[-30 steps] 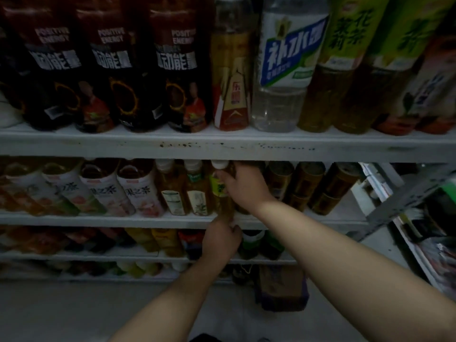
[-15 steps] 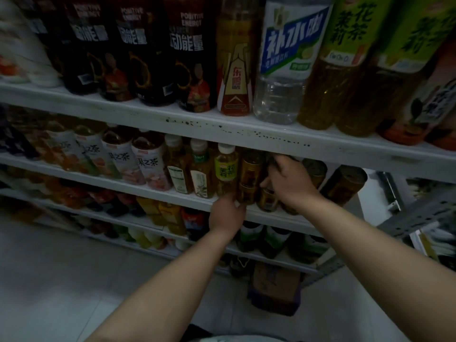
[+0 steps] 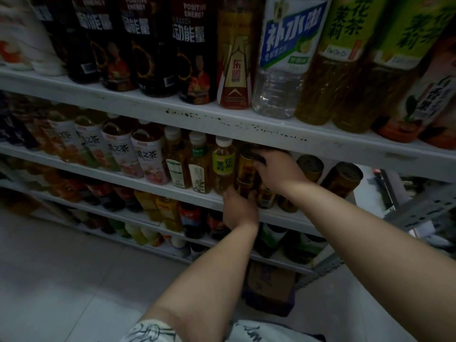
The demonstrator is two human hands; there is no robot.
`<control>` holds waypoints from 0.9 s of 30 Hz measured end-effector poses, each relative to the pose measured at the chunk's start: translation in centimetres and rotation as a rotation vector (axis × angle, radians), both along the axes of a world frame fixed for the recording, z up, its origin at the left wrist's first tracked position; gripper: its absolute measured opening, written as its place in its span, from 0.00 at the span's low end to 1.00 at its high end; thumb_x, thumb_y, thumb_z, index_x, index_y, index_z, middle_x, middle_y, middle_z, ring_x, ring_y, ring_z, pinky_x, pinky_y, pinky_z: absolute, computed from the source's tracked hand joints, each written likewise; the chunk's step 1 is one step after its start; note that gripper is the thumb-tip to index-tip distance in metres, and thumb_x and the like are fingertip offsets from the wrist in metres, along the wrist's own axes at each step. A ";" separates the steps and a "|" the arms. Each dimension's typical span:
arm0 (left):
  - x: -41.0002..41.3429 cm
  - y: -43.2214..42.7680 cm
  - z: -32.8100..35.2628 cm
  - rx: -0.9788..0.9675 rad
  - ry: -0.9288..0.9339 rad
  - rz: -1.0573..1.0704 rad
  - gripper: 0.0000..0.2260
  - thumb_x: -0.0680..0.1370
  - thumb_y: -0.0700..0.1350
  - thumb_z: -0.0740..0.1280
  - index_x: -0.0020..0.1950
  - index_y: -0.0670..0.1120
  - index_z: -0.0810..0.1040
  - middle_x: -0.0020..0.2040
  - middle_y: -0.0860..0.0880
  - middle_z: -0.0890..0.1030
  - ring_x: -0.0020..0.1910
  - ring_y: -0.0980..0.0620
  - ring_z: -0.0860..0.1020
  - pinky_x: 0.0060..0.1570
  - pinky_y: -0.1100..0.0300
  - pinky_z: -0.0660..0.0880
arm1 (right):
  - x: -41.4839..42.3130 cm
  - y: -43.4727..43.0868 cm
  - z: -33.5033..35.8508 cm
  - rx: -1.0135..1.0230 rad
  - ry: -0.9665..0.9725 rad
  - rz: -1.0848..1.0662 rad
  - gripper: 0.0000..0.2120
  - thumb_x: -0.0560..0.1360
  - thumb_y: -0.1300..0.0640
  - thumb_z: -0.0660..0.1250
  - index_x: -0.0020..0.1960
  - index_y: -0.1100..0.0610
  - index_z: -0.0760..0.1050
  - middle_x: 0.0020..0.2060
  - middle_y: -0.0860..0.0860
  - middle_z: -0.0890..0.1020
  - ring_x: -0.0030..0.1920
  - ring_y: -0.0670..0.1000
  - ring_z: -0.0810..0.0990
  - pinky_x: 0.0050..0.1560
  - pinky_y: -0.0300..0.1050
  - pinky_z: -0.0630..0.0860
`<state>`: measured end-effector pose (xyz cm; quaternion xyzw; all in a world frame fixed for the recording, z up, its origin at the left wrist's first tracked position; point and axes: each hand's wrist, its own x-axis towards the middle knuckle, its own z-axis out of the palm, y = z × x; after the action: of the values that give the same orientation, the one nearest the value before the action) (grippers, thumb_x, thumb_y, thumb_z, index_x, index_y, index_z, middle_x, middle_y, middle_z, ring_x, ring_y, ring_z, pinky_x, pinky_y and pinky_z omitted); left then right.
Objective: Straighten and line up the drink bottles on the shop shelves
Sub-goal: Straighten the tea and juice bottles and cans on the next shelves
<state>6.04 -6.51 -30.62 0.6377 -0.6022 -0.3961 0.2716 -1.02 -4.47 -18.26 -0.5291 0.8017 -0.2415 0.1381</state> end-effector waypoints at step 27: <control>1.3 -0.3 -3.2 -0.267 -0.116 -0.084 0.23 0.78 0.58 0.60 0.70 0.49 0.66 0.68 0.51 0.68 0.53 0.47 0.77 0.38 0.57 0.71 | -0.7 0.6 0.3 0.061 0.231 -0.036 0.21 0.79 0.59 0.54 0.69 0.44 0.68 0.63 0.49 0.76 0.60 0.54 0.75 0.56 0.44 0.71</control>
<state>7.34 -6.85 -33.81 0.5921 -0.6902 -0.2861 0.3019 -1.71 -3.84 -17.99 -0.5344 0.8286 -0.1571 0.0564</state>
